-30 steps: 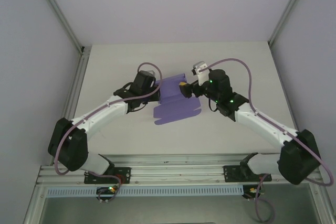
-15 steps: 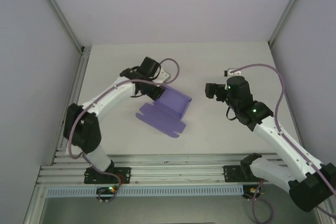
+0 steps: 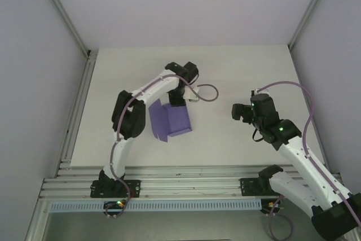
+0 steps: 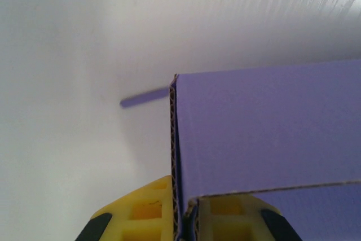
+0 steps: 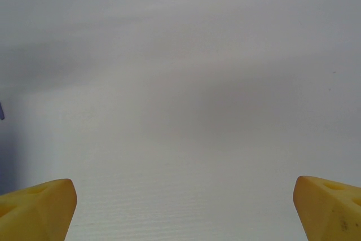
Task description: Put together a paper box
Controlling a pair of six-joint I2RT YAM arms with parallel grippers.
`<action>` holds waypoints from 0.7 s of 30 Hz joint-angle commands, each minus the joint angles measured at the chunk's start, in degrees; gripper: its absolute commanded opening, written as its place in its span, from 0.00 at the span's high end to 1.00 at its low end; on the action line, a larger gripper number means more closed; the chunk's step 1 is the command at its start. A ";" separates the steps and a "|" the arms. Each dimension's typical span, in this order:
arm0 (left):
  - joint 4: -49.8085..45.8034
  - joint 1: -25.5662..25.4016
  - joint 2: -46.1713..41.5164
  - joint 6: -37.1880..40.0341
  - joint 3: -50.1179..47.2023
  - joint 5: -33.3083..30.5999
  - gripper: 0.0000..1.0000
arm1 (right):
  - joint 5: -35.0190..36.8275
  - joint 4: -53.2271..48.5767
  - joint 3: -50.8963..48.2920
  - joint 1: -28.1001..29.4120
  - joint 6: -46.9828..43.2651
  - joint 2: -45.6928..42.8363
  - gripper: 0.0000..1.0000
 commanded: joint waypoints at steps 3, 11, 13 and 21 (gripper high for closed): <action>3.08 -4.33 5.63 4.29 2.18 -9.79 1.00 | -0.19 -1.75 0.22 -0.92 0.71 -0.76 0.00; 7.81 -7.31 9.76 4.32 0.44 -13.60 0.98 | -0.19 -2.39 -0.19 -1.89 0.18 -1.44 0.00; 7.51 -7.56 9.92 4.02 0.48 -12.82 0.96 | -0.39 -2.16 -0.31 -2.06 0.18 -1.63 0.00; 4.12 -7.69 4.66 4.27 3.00 -10.33 0.52 | -1.90 -1.11 -0.77 -2.76 -0.96 -1.54 0.00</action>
